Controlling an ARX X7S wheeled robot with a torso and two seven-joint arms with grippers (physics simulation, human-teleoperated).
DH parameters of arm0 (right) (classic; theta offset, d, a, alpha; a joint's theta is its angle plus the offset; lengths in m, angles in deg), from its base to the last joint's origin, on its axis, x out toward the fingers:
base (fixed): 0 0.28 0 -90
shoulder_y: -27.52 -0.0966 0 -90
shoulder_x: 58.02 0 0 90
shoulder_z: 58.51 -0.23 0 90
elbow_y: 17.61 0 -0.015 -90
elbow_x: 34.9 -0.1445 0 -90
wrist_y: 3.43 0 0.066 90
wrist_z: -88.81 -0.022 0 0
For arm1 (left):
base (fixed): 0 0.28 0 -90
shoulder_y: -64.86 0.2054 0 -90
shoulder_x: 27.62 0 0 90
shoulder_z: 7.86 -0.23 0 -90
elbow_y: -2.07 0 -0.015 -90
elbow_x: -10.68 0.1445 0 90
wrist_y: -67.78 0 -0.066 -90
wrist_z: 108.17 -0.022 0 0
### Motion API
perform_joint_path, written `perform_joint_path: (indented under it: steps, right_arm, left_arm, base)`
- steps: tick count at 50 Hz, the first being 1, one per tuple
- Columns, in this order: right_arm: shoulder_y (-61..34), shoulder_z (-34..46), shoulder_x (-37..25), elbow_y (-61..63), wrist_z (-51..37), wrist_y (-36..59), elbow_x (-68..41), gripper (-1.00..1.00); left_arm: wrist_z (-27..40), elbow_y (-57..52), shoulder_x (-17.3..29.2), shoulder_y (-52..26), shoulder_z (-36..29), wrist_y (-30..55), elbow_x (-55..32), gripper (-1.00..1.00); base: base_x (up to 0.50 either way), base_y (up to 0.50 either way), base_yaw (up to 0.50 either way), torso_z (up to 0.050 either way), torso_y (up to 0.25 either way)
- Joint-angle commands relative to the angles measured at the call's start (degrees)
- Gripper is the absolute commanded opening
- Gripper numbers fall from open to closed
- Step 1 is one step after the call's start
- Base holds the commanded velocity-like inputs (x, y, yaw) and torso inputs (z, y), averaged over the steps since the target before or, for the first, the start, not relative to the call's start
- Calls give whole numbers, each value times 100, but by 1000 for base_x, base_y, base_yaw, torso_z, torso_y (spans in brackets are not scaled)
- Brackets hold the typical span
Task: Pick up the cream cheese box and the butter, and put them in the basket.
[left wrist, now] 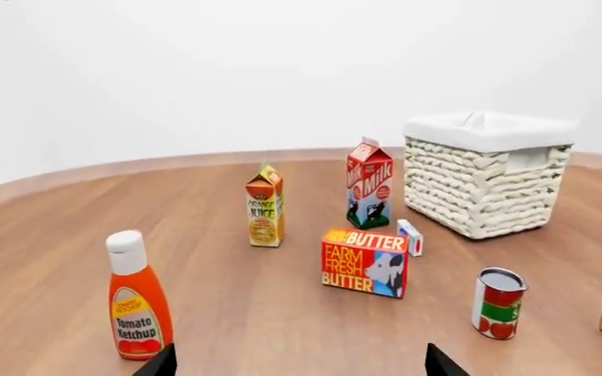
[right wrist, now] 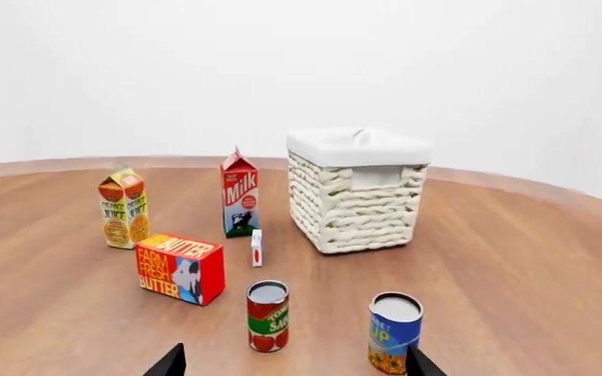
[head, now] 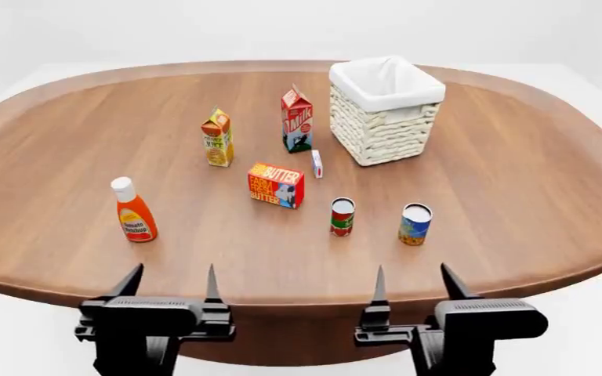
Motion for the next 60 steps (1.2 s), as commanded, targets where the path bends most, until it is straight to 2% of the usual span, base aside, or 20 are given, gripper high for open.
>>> perform_joint_path:
  steps: [1, 5, 44, 56, 60]
  right_arm:
    - [108, 46, -124, 768, -107, 505, -106, 100]
    - [176, 72, -186, 815, -90, 300, -90, 100]
    - [109, 196, -340, 685, -298, 304, -169, 100]
    - [143, 162, -358, 861, -255, 257, -423, 100]
    - [162, 231, -405, 866, -206, 169, -411, 100]
  left_arm:
    - [35, -694, 117, 100, 50, 523, -243, 100]
    - [56, -838, 150, 127, 62, 589, -286, 100]
    - [221, -859, 293, 141, -37, 546, -417, 100]
    - [285, -799, 326, 128, -45, 519, -439, 100]
    - [325, -824, 331, 118, -59, 550, -436, 100]
  base:
    - [0, 0, 0, 0, 0]
    - [83, 0, 0, 0, 0]
    - [499, 0, 0, 0, 0]
    - [0, 0, 0, 0, 1]
    - [480, 0, 0, 0, 0]
